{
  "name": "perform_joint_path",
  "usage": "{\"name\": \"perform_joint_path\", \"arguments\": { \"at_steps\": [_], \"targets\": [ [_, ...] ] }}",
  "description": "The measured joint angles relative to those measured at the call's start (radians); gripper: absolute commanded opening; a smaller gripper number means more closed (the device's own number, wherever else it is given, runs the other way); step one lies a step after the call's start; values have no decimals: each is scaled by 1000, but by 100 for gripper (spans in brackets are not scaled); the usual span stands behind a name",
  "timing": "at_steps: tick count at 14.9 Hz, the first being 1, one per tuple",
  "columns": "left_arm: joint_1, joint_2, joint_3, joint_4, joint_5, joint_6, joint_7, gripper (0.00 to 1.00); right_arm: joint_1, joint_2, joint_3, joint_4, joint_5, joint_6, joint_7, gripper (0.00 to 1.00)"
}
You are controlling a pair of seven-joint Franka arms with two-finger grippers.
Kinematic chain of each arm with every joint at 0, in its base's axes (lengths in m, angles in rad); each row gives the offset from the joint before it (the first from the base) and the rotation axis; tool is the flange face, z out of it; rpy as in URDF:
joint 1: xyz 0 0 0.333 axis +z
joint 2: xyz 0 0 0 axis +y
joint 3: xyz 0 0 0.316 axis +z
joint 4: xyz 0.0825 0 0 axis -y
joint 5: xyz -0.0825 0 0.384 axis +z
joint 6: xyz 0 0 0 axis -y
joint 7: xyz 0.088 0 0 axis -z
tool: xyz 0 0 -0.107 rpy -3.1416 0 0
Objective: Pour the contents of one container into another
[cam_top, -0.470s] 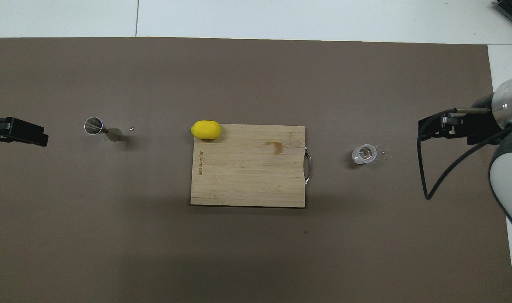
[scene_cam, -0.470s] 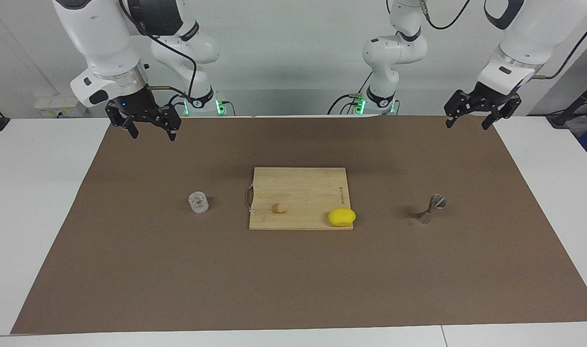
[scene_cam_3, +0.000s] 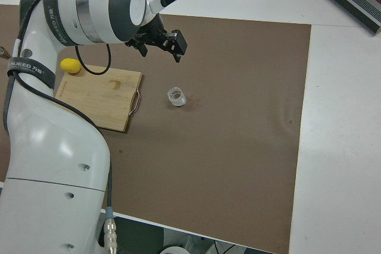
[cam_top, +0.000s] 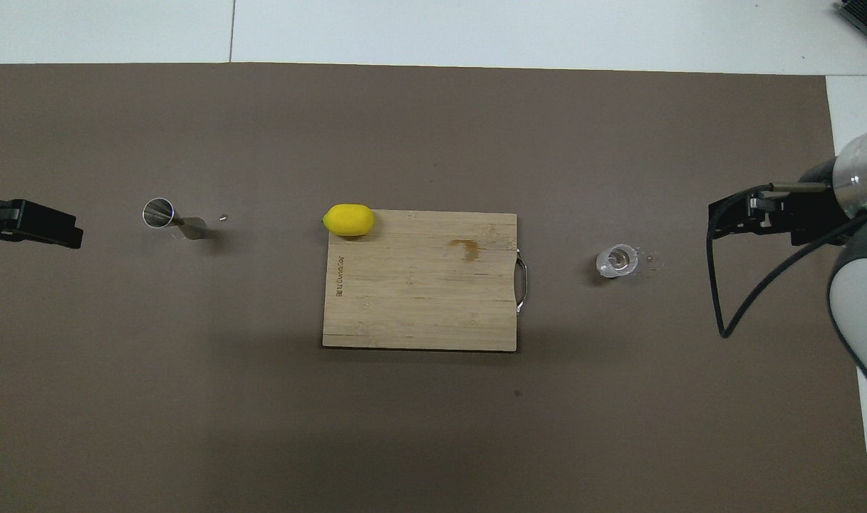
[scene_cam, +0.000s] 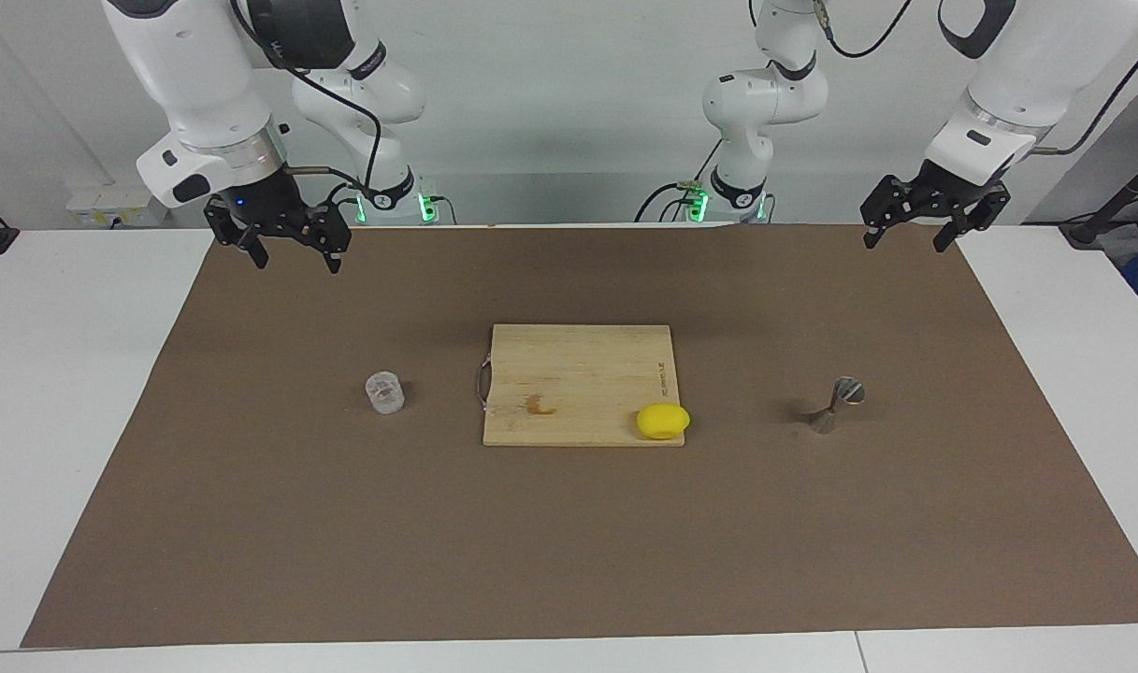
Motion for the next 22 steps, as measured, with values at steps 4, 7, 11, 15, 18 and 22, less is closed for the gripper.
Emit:
{"name": "perform_joint_path", "arguments": {
  "at_steps": [4,7,11,15,18,22],
  "targets": [
    [0,0,-1,-14,0,3,0,100,0,0,0,0,0,0,0,100],
    [4,-2,8,-50,-32,20,-9,100,0,0,0,0,0,0,0,100],
    [65,-3,25,-147,-140,20,-87,100,0,0,0,0,0,0,0,100],
    [133,26,29,-220,-278,57,-375,100,0,0,0,0,0,0,0,100],
    [166,74,31,-257,-421,146,-663,100,0,0,0,0,0,0,0,100],
    [206,89,36,-402,-691,372,-925,100,0,0,0,0,0,0,0,100]
  ]
}}
